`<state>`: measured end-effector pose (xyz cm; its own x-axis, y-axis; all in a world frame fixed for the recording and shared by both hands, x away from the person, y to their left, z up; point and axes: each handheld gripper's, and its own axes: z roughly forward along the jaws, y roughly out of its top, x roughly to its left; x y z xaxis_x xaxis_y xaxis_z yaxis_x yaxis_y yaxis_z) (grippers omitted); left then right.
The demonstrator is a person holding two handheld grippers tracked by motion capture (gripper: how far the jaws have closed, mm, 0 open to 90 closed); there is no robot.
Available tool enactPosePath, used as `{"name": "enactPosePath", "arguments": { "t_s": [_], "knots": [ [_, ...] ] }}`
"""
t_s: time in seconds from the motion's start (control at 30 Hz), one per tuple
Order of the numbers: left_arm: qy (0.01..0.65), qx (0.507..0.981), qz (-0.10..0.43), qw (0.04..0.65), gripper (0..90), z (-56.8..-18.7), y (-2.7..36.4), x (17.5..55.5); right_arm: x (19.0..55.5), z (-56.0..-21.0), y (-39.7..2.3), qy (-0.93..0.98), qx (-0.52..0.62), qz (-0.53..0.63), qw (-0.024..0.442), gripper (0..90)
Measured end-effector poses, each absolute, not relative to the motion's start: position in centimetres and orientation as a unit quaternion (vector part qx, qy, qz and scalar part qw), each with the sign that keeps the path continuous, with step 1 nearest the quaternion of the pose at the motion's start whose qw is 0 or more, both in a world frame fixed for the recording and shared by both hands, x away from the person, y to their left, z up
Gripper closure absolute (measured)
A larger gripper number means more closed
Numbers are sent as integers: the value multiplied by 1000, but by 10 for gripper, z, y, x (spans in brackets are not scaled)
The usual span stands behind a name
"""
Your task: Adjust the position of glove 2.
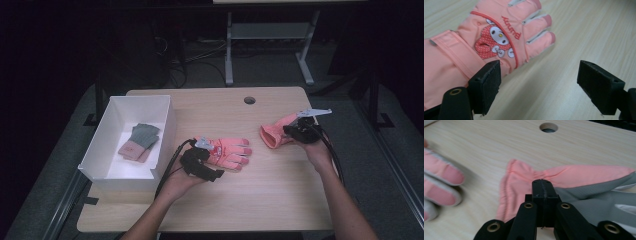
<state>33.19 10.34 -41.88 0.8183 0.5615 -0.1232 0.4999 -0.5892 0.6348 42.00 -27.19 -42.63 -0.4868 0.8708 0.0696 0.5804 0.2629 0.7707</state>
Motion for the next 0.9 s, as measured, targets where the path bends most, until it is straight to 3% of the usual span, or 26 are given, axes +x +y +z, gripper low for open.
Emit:
{"name": "enactPosePath", "arguments": {
  "t_s": [0.4,0.9],
  "knots": [
    [292,893,38,342,179,-427,111,314,449,-453,-281,774,497,345,185,900],
    [289,894,41,340,180,-430,106,312,426,-451,-283,803,473,326,160,900]
  ]
}}
